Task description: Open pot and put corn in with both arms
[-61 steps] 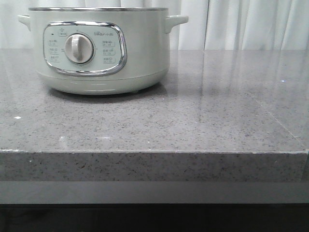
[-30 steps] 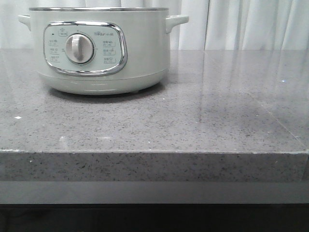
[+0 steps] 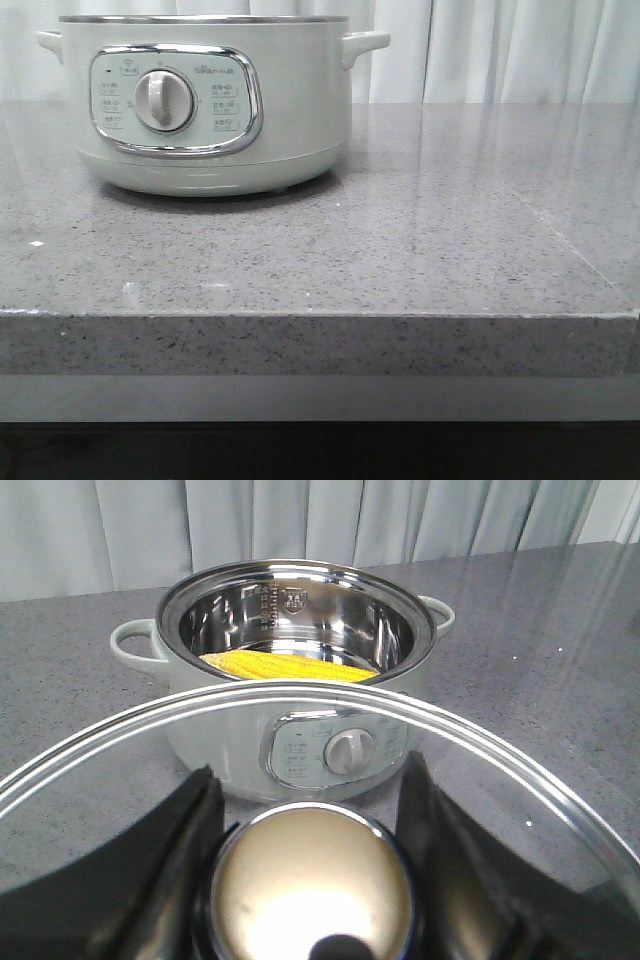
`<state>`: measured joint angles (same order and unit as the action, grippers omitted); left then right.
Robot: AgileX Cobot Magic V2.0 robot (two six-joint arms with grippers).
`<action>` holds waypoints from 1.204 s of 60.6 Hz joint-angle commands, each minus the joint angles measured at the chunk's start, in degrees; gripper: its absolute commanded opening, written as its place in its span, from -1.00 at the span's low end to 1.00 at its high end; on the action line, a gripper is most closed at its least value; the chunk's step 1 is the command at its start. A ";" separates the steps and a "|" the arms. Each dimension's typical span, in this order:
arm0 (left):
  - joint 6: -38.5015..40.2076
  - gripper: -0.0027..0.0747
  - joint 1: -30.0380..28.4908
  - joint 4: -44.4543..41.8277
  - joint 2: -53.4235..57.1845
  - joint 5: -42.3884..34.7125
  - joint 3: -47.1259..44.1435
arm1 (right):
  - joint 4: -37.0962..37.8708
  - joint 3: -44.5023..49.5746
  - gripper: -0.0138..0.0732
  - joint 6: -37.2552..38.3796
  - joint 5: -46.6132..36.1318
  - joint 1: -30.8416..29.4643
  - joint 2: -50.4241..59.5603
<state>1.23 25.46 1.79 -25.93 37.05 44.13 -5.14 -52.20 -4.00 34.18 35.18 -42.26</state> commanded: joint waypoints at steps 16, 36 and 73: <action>-0.06 -0.36 0.38 0.21 -0.18 -8.17 2.19 | -0.49 3.73 0.48 -0.54 -4.91 -0.15 7.15; -0.06 -0.36 0.38 0.21 -0.18 -8.17 2.19 | -0.49 3.73 0.48 -0.54 -4.71 -0.15 7.12; -0.06 -0.36 0.38 1.65 -7.61 -20.70 5.70 | -0.49 3.73 0.48 -0.54 -4.71 -0.15 7.12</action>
<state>1.23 25.46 2.48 -29.94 26.23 45.57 -5.23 -47.02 -4.00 33.84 35.18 -35.20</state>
